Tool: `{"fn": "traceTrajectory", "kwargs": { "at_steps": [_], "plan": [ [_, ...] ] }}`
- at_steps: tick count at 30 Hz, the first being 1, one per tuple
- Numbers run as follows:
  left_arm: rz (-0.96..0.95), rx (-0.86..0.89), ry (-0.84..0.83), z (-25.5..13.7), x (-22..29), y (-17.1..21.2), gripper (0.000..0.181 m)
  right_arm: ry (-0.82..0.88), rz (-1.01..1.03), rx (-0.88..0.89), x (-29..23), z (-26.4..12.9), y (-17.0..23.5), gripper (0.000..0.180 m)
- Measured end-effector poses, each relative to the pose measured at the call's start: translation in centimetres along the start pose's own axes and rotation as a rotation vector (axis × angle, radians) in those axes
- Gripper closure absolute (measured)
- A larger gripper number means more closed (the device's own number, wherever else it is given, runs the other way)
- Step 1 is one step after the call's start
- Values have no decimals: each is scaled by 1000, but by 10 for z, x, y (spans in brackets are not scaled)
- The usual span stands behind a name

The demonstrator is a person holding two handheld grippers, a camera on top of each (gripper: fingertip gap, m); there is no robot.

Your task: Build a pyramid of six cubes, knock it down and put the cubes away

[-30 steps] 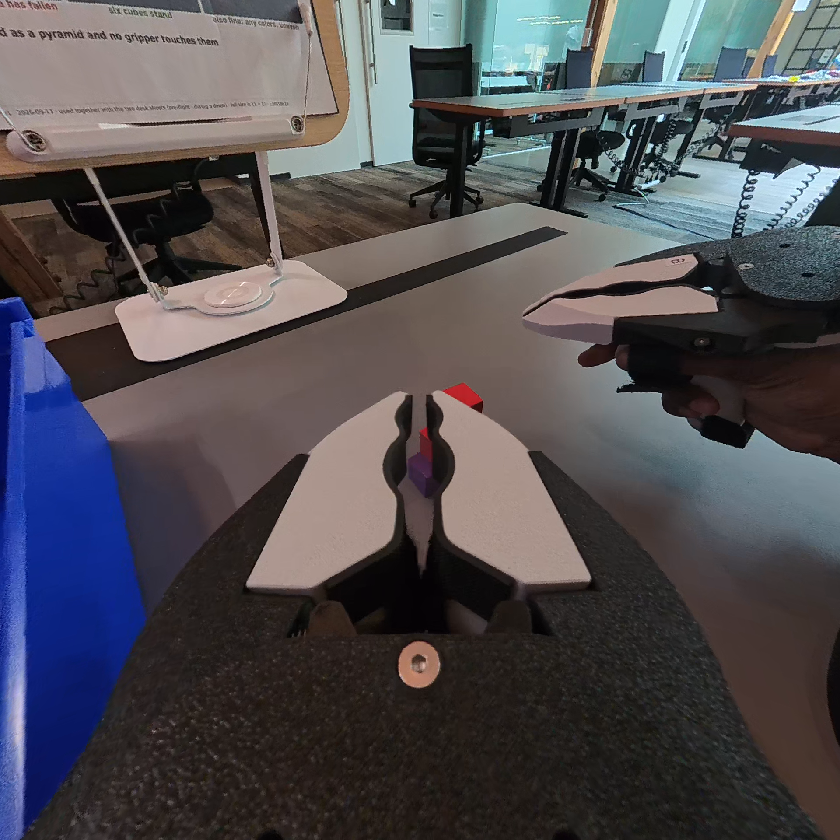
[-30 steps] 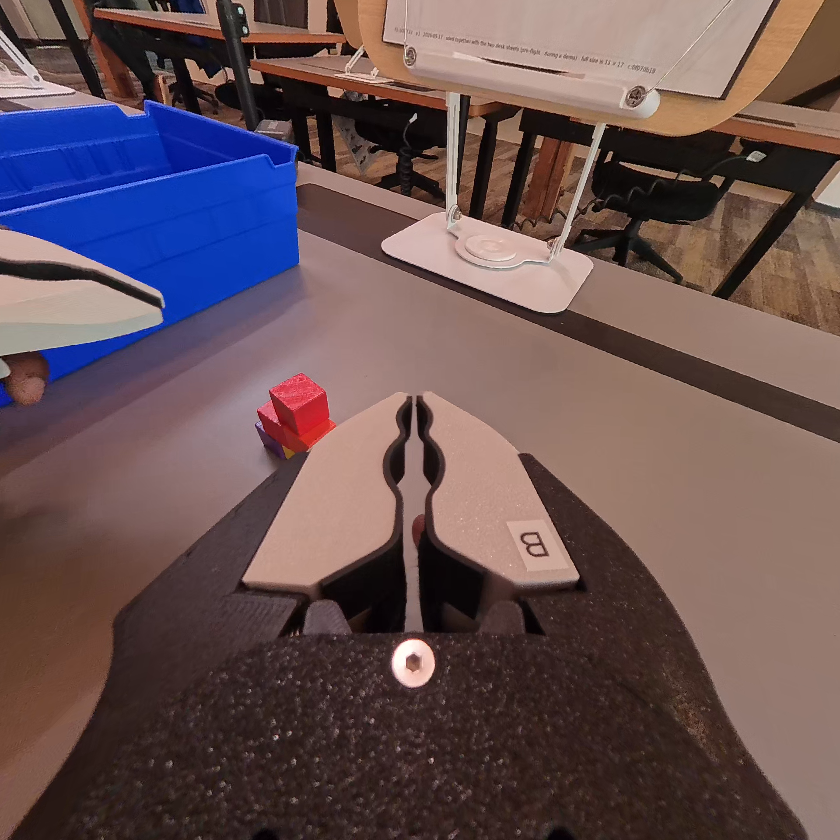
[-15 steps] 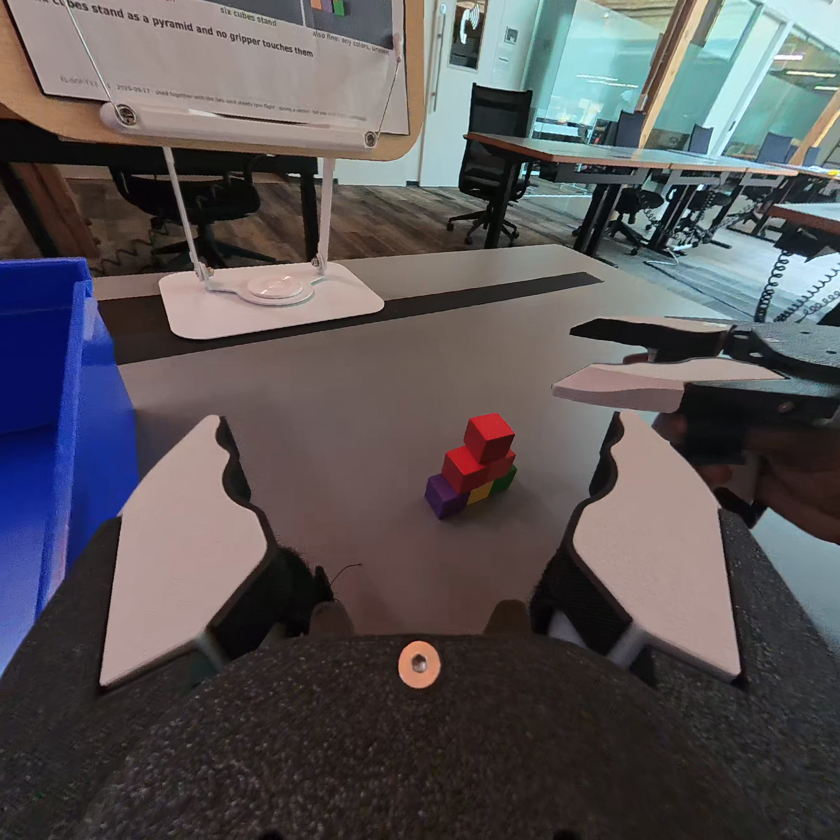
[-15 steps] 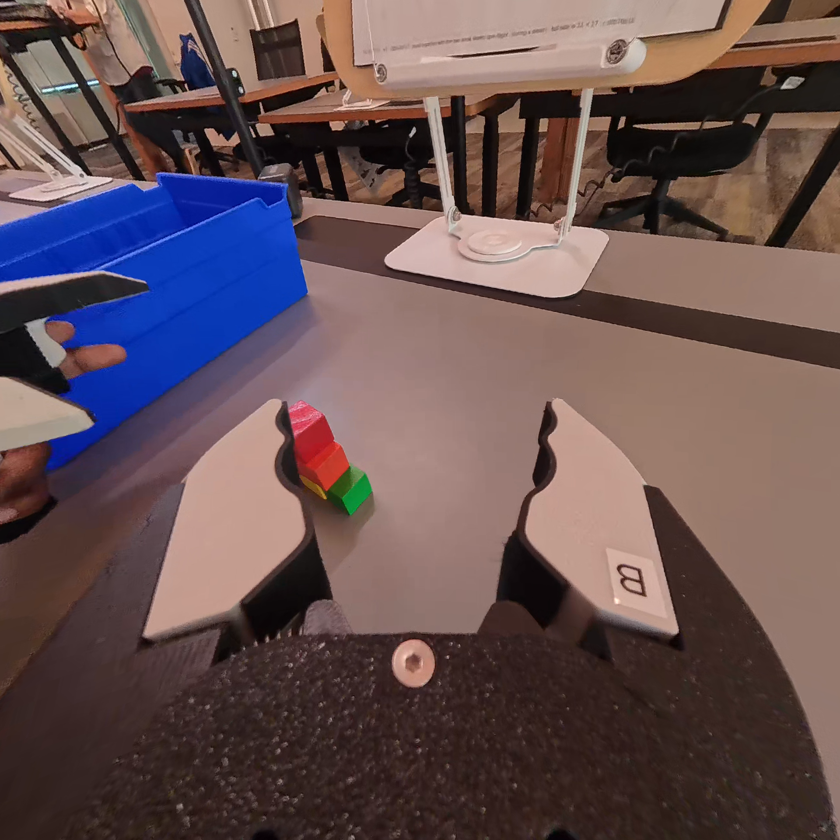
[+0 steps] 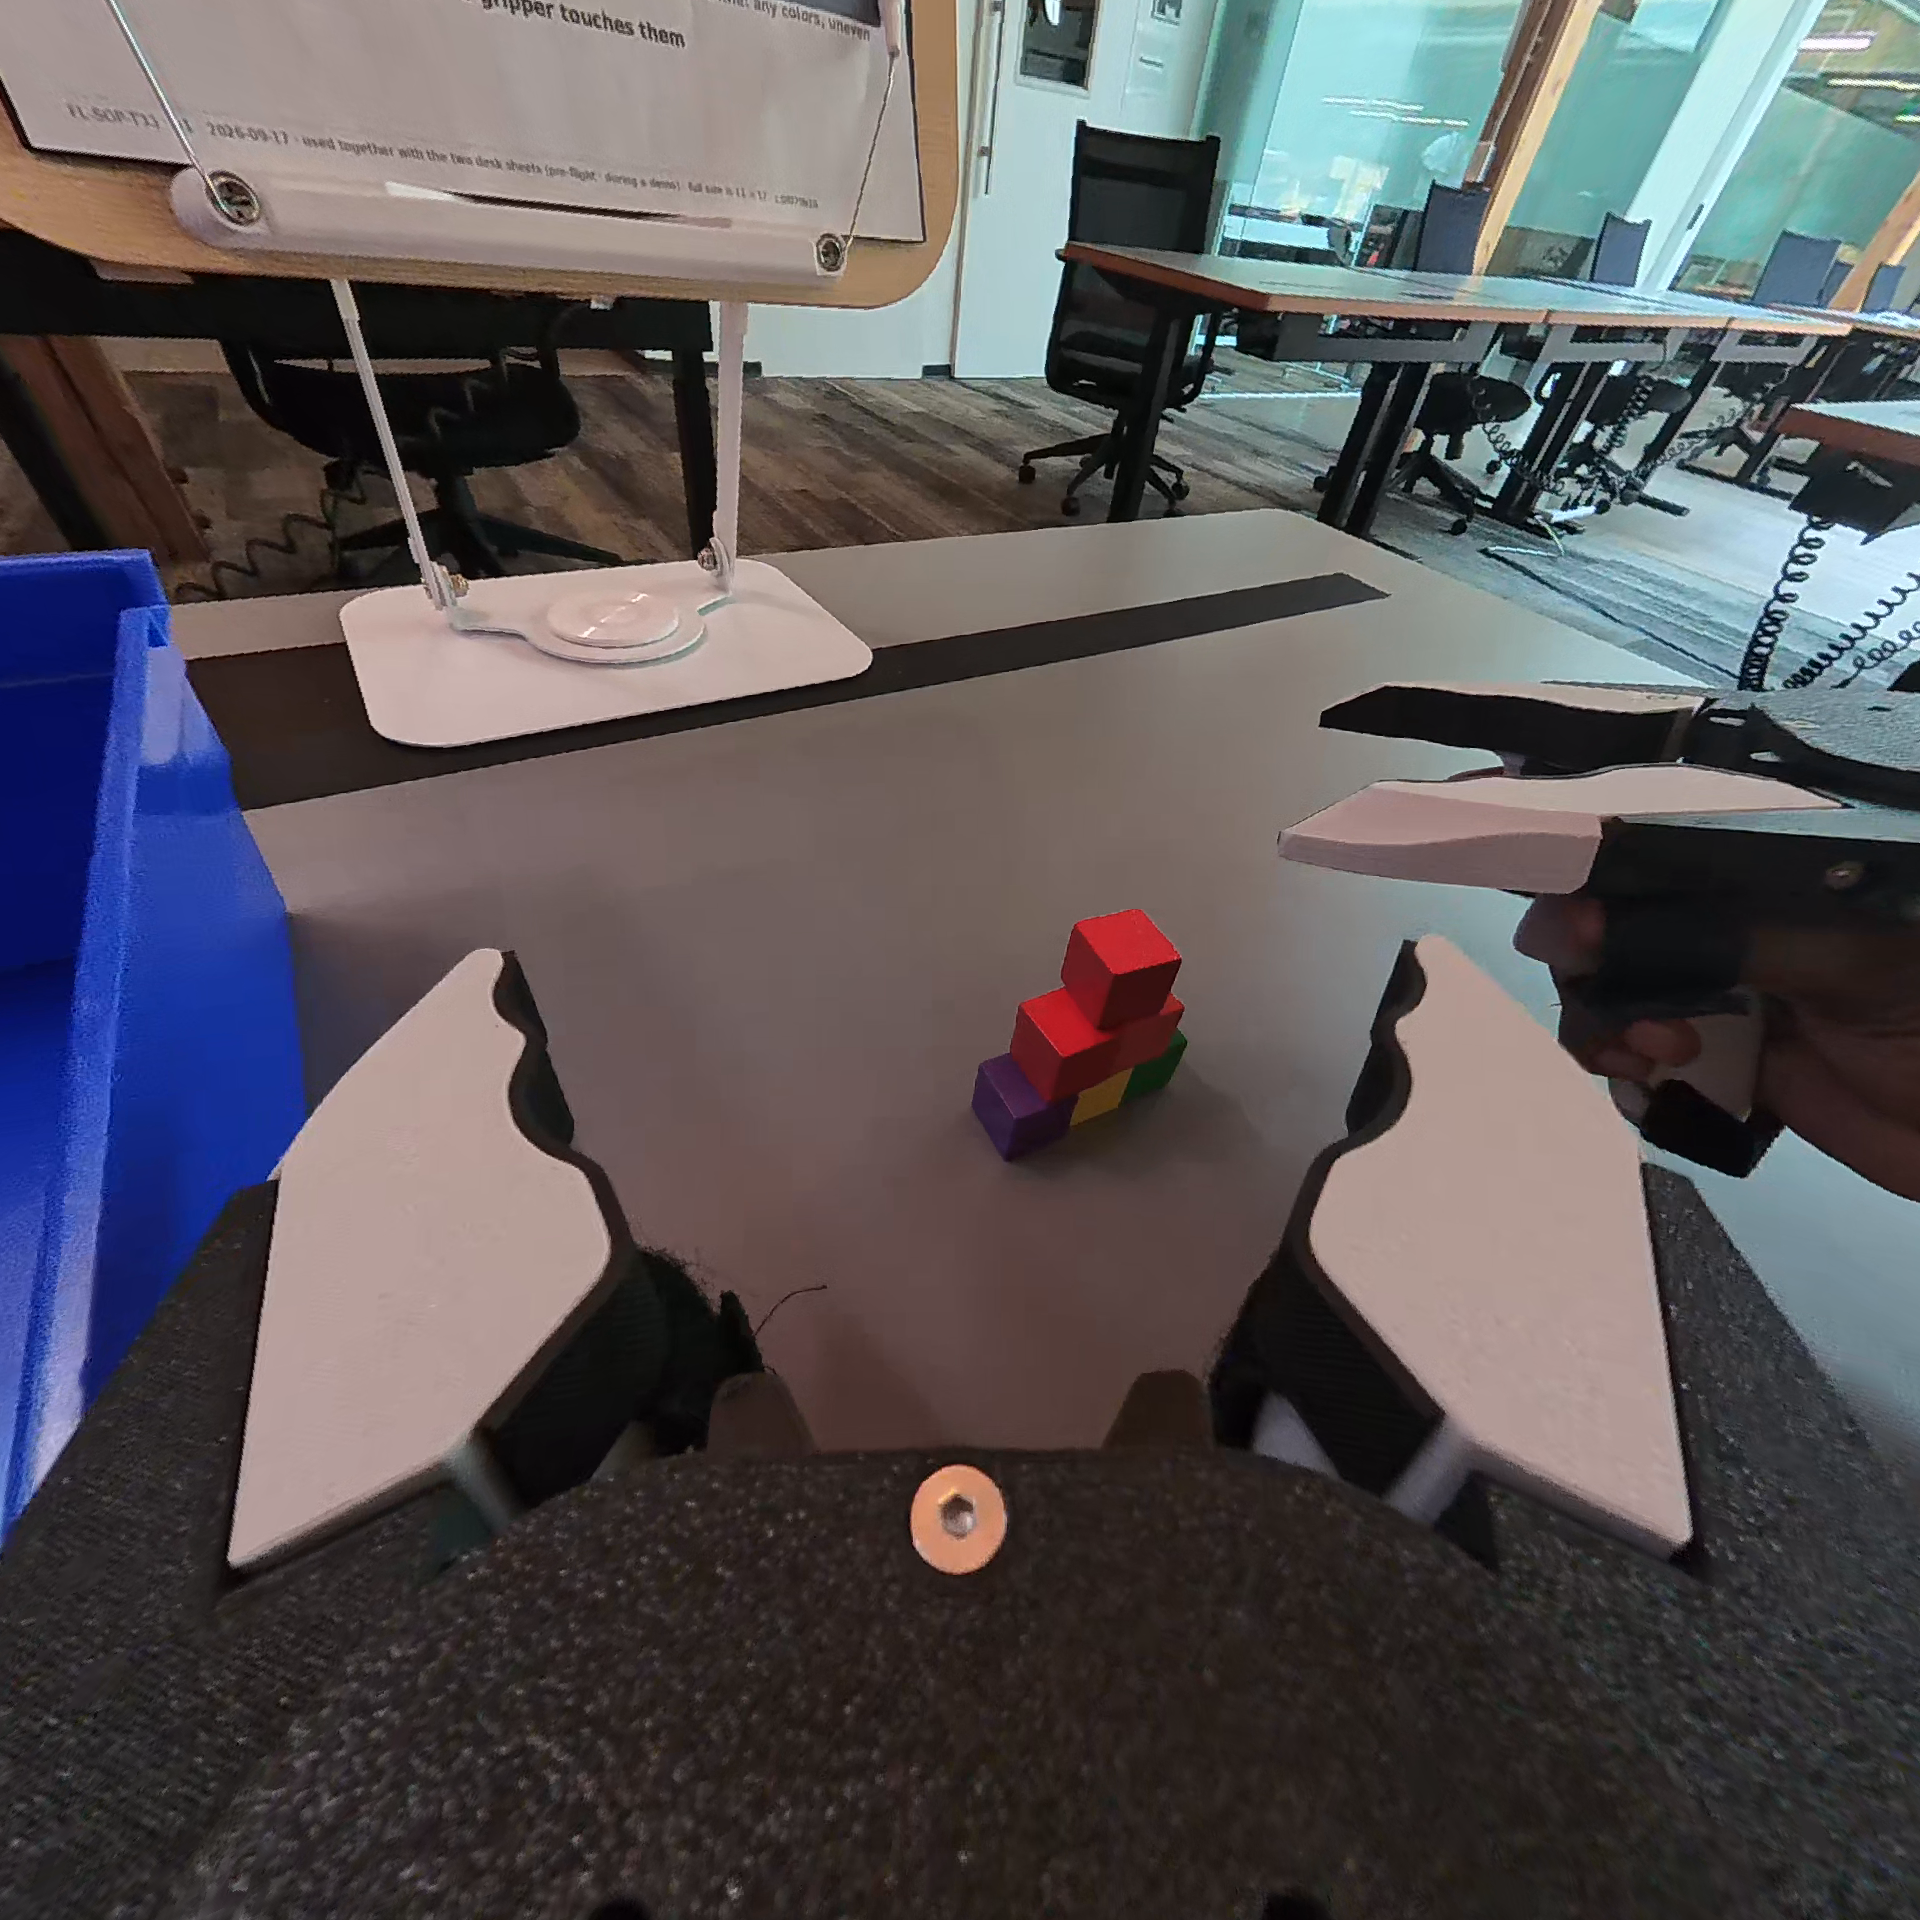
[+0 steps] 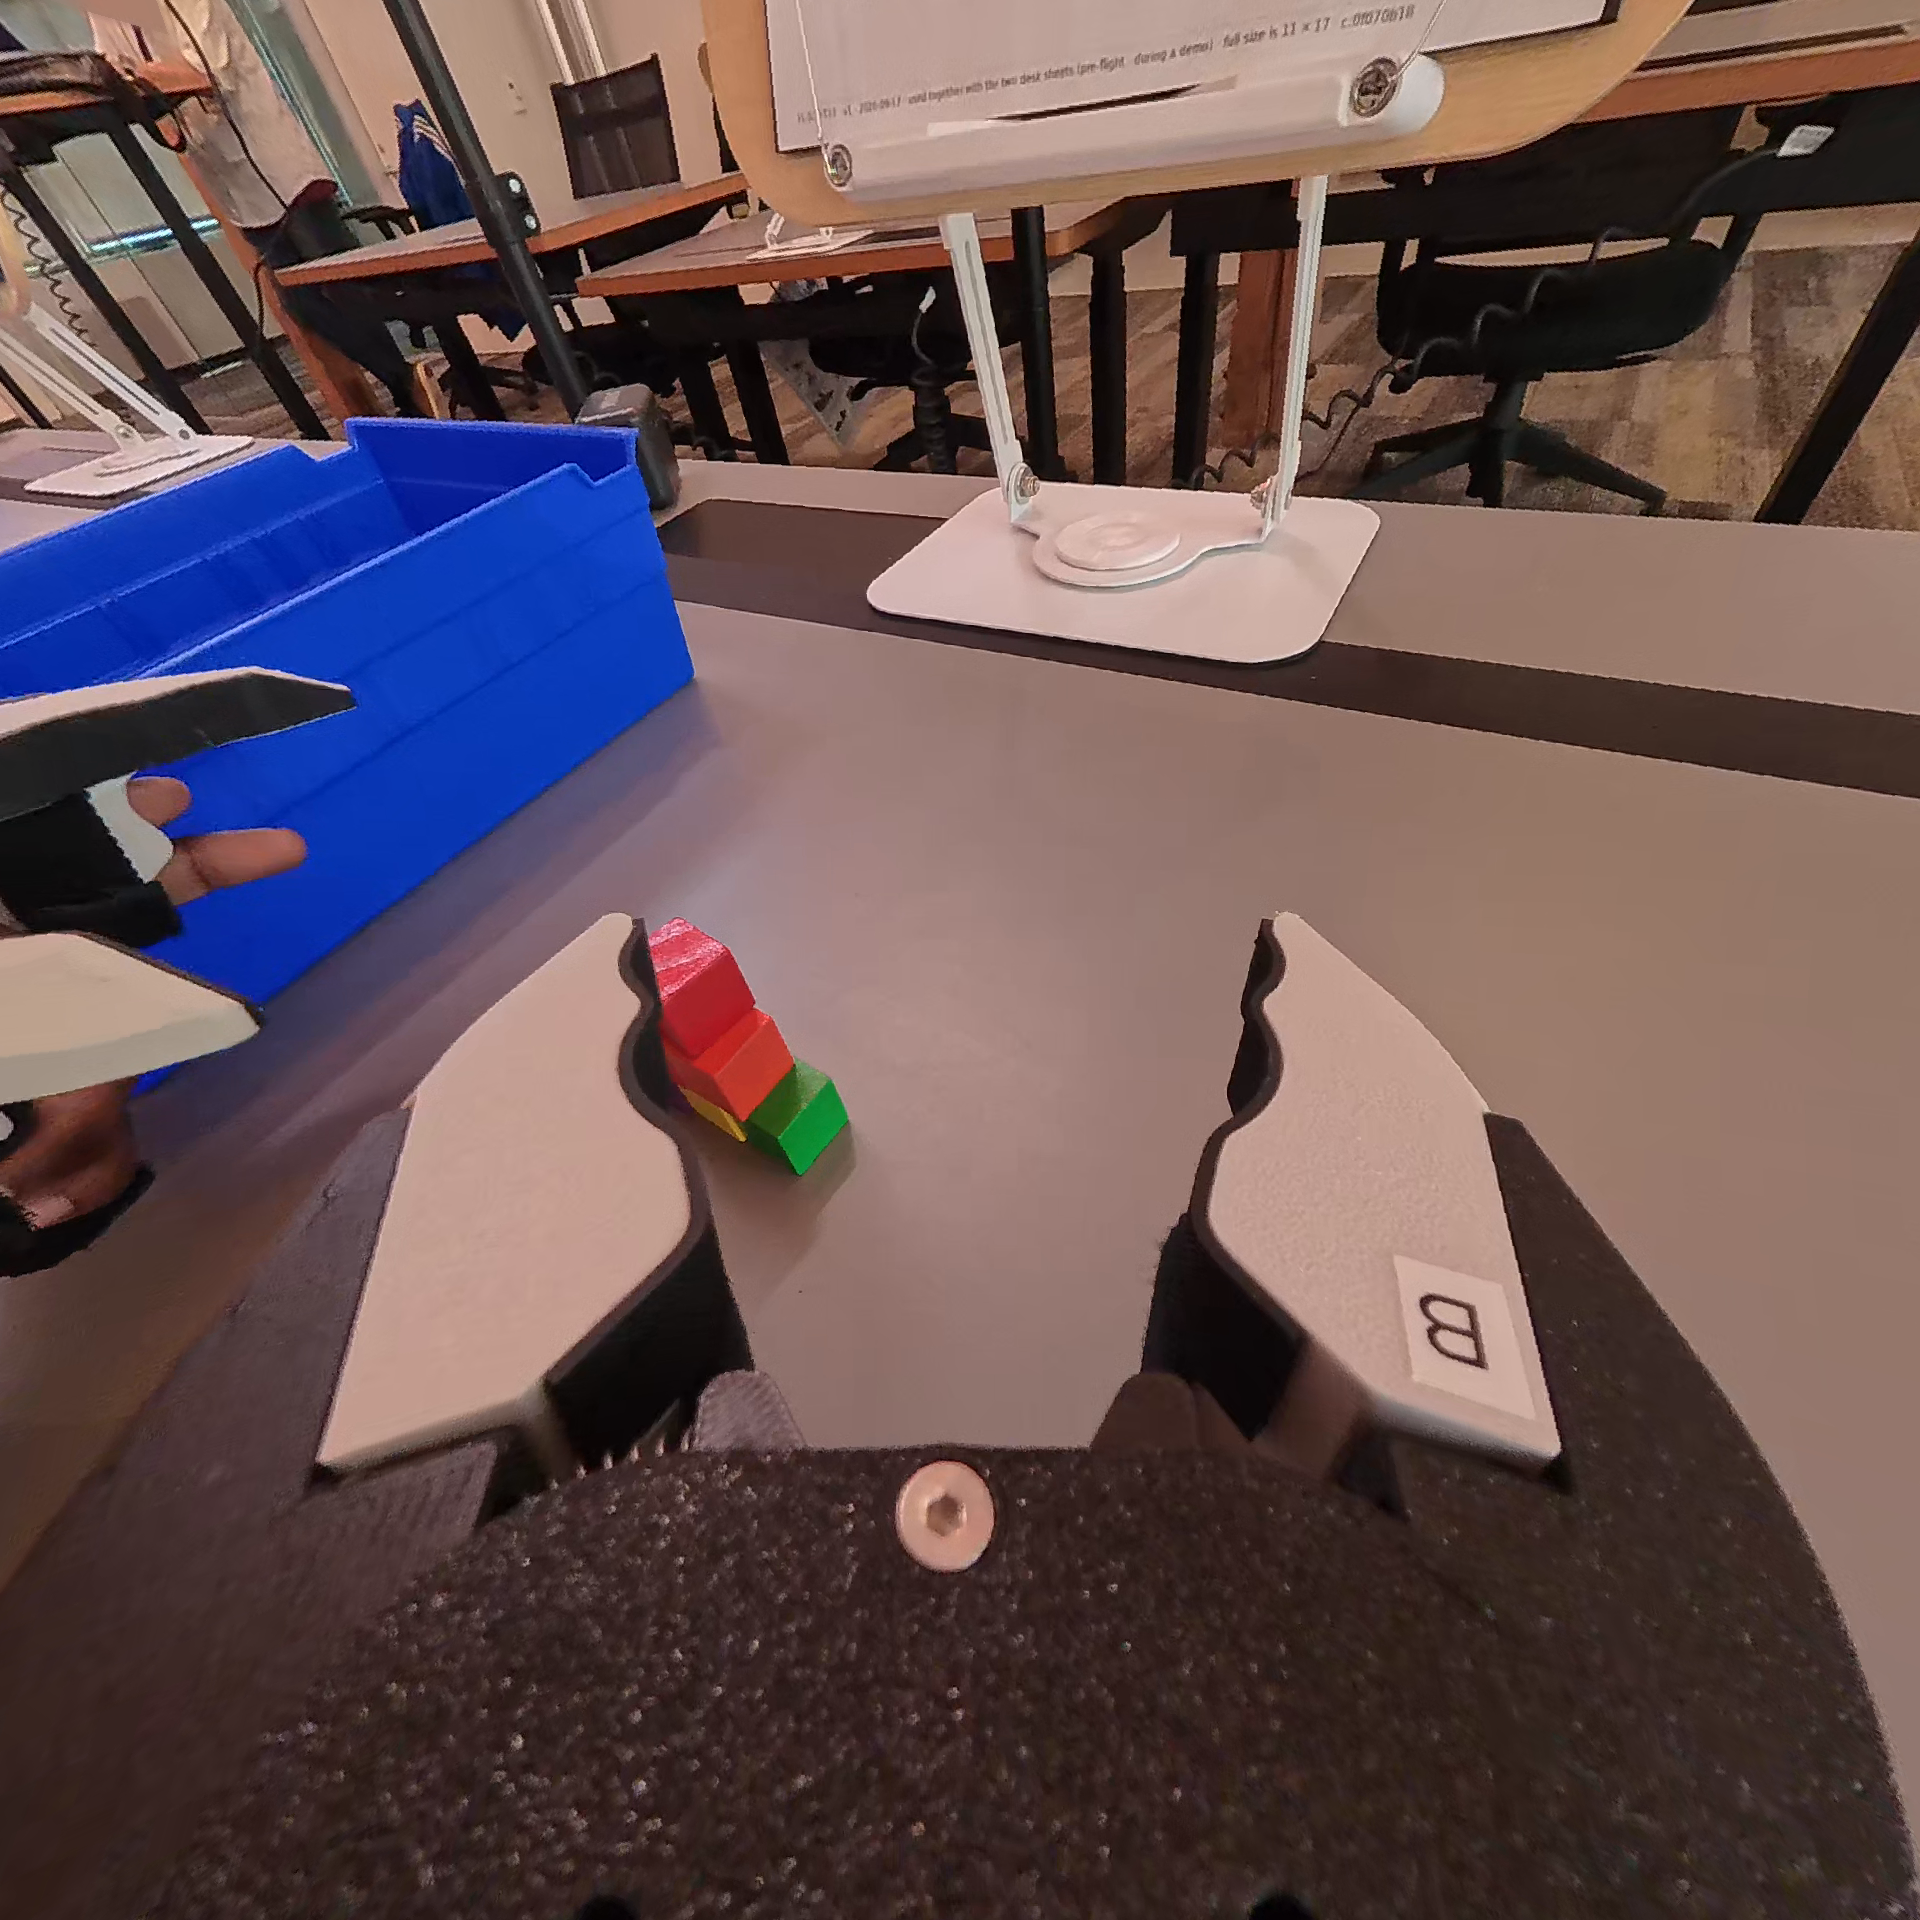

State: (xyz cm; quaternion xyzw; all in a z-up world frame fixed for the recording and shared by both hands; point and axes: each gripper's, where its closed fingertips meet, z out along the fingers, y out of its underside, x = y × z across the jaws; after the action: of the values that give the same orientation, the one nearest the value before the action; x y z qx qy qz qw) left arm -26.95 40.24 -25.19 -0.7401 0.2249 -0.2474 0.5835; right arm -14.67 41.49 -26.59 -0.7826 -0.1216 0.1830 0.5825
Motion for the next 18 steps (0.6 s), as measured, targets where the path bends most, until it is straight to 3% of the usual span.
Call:
{"fn": "traceTrajectory", "kwargs": {
  "at_steps": [18],
  "plan": [
    [6, -3, 9, 0, 2, 0, 39, -8, -31, -18, -4, 1, 2, 79]
  ]
}}
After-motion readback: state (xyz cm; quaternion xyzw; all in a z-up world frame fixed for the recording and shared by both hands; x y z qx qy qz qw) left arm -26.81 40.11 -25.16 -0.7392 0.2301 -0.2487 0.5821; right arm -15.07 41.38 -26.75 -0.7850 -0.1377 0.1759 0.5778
